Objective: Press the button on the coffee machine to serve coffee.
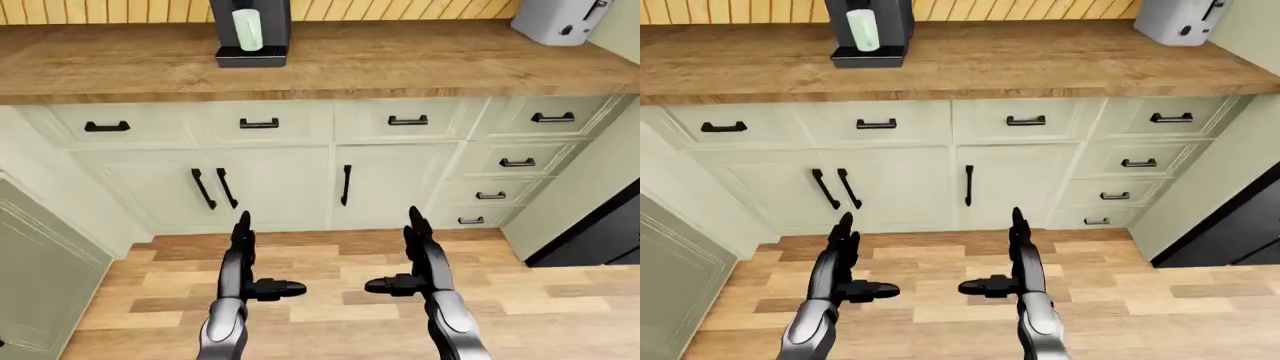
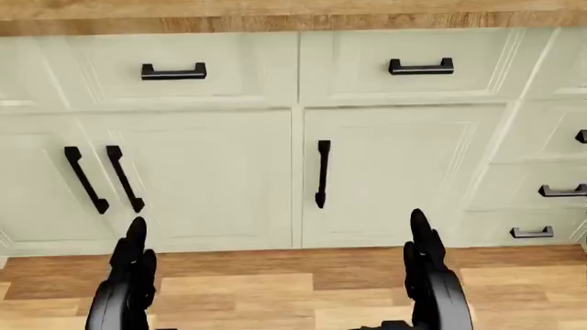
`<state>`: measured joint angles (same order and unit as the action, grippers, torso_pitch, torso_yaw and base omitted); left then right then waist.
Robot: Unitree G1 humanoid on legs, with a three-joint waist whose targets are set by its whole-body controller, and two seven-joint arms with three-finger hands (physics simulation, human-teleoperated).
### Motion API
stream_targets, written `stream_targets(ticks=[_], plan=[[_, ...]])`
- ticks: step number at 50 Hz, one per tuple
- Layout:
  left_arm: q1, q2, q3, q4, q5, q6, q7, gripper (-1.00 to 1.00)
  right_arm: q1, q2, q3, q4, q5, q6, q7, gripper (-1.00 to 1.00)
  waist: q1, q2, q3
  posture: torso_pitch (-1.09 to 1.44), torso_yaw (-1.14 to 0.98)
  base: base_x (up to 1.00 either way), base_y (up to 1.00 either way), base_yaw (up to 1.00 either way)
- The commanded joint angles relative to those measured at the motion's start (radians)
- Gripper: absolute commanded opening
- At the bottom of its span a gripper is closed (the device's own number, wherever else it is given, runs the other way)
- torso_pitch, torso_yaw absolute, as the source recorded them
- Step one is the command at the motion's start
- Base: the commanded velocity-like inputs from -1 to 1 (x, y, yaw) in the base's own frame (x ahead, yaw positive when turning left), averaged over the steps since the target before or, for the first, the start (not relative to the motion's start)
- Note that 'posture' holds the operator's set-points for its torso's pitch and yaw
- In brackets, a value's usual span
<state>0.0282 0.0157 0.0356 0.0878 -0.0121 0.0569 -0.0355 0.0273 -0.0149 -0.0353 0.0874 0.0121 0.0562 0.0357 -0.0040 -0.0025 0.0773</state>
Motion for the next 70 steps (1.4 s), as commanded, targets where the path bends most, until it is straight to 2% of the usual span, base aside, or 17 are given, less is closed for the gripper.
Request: stream_targets(ticks=[1,3,4,5,7,8,19,23,28,31,36,48,53,57,59,65,70], plan=[[-0.037,0.004,0.003,-0.075,-0.005,-0.060,-0.002,1.00,-0.046,-0.007,-0.009,-0.045,0.009,-0.074,0.004,1.00,-0.002,-0.008,-0.001,0.00,0.00,0.00,0.00,0.00],[-0.036,0.006,0.005,-0.073,-0.003,-0.063,-0.001,1.00,-0.035,-0.007,-0.006,-0.068,0.005,-0.060,0.001,1.00,0.007,-0.001,-0.062,0.00,0.00,0.00,0.00,0.00],[-0.031,0.005,0.005,-0.088,-0.004,-0.055,0.000,1.00,-0.030,-0.006,-0.004,-0.079,0.004,-0.055,0.001,1.00,0.007,-0.001,-0.053,0.00,0.00,0.00,0.00,0.00],[-0.032,0.005,0.007,-0.084,-0.005,-0.058,0.000,1.00,-0.027,-0.006,-0.003,-0.086,0.000,-0.051,-0.002,1.00,0.007,-0.007,-0.018,0.00,0.00,0.00,0.00,0.00],[-0.034,0.005,0.006,-0.093,-0.006,-0.046,0.000,1.00,-0.031,-0.006,-0.004,-0.076,-0.003,-0.054,-0.004,1.00,0.007,-0.008,-0.068,0.00,0.00,0.00,0.00,0.00],[-0.032,0.005,0.005,-0.093,-0.004,-0.048,0.000,1.00,-0.029,-0.006,-0.004,-0.076,-0.005,-0.056,-0.005,1.00,0.008,-0.007,-0.074,0.00,0.00,0.00,0.00,0.00],[-0.046,0.011,0.016,-0.075,-0.006,-0.050,0.000,1.00,-0.045,-0.017,-0.020,-0.073,-0.008,-0.047,-0.005,1.00,0.008,-0.004,-0.086,0.00,0.00,0.00,0.00,0.00],[-0.090,0.019,0.029,-0.109,-0.015,0.019,0.008,1.00,-0.089,-0.033,-0.045,-0.149,0.013,0.064,-0.002,1.00,0.008,-0.005,-0.093,0.00,0.00,0.00,0.00,0.00],[-0.177,0.054,0.077,-0.162,-0.067,0.153,0.007,1.00,-0.153,-0.059,-0.076,-0.216,0.030,0.180,0.005,1.00,0.009,-0.005,-0.092,0.00,0.00,0.00,0.00,0.00],[-0.277,0.085,0.097,-0.188,-0.091,0.259,0.023,1.00,-0.232,-0.086,-0.102,-0.275,0.049,0.295,0.002,1.00,0.009,-0.005,-0.095,0.00,0.00,0.00,0.00,0.00],[-0.431,0.152,0.146,-0.151,-0.141,0.352,0.035,1.00,-0.327,-0.139,-0.146,-0.335,0.089,0.431,-0.008,1.00,0.009,-0.005,-0.092,0.00,0.00,0.00,0.00,0.00],[-0.714,0.302,0.184,-0.232,-0.257,0.642,0.069,1.00,-0.611,-0.314,-0.237,-0.404,0.178,0.692,-0.046,1.00,0.010,-0.006,-0.078,0.00,0.00,0.00,0.00,0.00],[-0.814,0.343,0.217,-0.211,-0.301,0.700,0.109,1.00,-0.691,-0.358,-0.249,-0.403,0.209,0.754,-0.078,1.00,0.009,-0.007,-0.069,0.00,0.00,0.00,0.00,0.00],[-0.825,0.377,0.234,-0.215,-0.336,0.693,0.136,1.00,-0.717,-0.392,-0.258,-0.420,0.233,0.781,-0.102,1.00,0.010,-0.006,-0.067,0.00,0.00,0.00,0.00,0.00],[-0.843,0.400,0.239,-0.258,-0.360,0.734,0.151,1.00,-0.726,-0.396,-0.264,-0.443,0.252,0.803,-0.109,1.00,0.010,-0.004,-0.064,0.00,0.00,0.00,0.00,0.00],[-0.865,0.435,0.248,-0.284,-0.396,0.763,0.169,1.00,-0.785,-0.449,-0.317,-0.567,0.341,0.928,-0.159,1.00,0.013,-0.005,-0.057,0.00,0.00,0.00,0.00,0.00],[-0.880,0.449,0.262,-0.309,-0.441,0.790,0.198,1.00,-0.798,-0.469,-0.314,-0.587,0.394,0.946,-0.197,1.00,0.013,-0.005,-0.052,0.00,0.00,0.00,0.00,0.00]])
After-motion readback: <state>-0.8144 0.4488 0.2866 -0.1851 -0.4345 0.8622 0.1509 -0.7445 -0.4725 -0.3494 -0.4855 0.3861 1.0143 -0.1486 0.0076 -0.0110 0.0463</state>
